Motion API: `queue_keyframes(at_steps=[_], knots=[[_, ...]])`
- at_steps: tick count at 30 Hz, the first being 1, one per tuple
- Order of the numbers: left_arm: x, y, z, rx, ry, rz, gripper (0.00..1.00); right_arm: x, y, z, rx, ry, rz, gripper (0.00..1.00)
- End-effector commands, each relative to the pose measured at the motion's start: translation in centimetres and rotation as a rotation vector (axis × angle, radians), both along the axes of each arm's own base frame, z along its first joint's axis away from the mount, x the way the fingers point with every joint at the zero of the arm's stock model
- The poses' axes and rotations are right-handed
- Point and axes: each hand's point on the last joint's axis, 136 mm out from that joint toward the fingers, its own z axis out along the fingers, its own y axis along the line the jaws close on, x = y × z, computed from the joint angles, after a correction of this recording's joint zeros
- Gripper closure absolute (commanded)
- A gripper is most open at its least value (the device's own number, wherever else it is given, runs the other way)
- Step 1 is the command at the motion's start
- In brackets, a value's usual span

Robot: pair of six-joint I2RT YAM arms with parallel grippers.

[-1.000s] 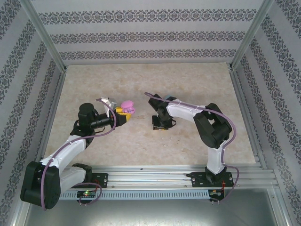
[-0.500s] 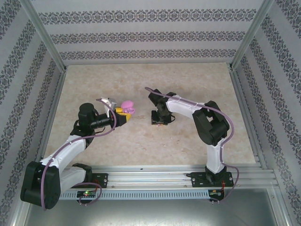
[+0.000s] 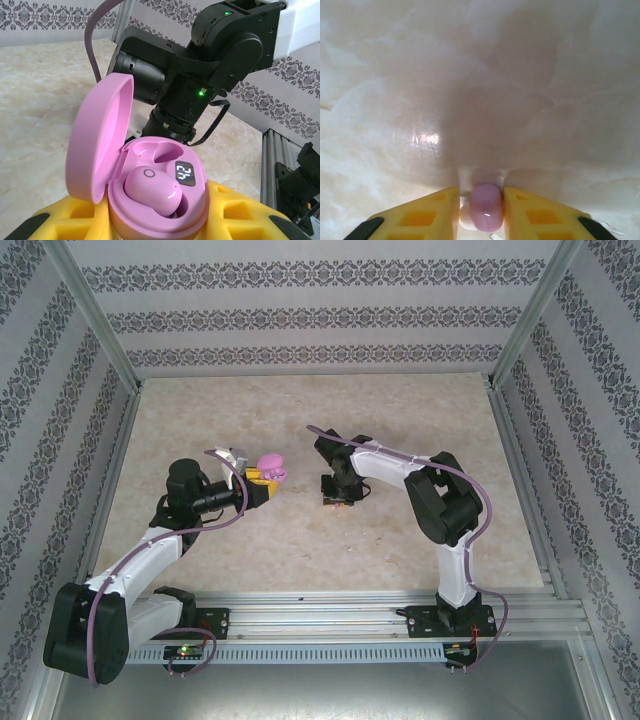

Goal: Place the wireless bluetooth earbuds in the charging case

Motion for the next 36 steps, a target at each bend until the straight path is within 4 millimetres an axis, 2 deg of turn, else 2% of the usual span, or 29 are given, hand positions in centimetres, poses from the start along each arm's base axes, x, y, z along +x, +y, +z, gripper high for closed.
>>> queue_keyframes(at_steps=[1,5,10,13,19,23,29,33,36], knots=[[0.0,0.1,0.4,0.006,-0.017,-0.006,0.79,0.1,-0.1,-0.4,-0.018,0.008,0.014,0.76],[0.0,0.0,0.5,0.003,-0.018,-0.014,0.79,0.3,-0.5,0.7,-0.027,-0.024,0.023,0.79],[0.2,-0.3,0.9,-0.013,-0.023,-0.037,0.78,0.2,-1.4,3.0,-0.040,-0.087,0.033,0.83],[0.1,-0.6,1.3,-0.033,-0.034,-0.058,0.78,-0.1,-2.0,5.1,-0.053,-0.136,0.044,0.84],[-0.8,-1.8,1.9,-0.050,-0.069,-0.129,0.79,-1.0,-2.8,10.8,-0.073,-0.262,0.076,0.84],[-1.1,-2.5,2.0,-0.042,-0.080,-0.149,0.79,-2.0,-2.1,15.2,-0.039,-0.372,0.108,0.84],[-1.4,-3.4,2.3,-0.034,-0.080,-0.172,0.79,-3.4,-0.7,20.7,0.025,-0.509,0.135,0.84],[-1.8,-4.1,2.4,-0.023,-0.077,-0.194,0.79,-3.9,0.7,23.3,0.068,-0.565,0.172,0.84],[-2.1,-4.5,2.4,-0.017,-0.076,-0.205,0.79,-4.1,2.0,24.6,0.081,-0.589,0.213,0.84]])
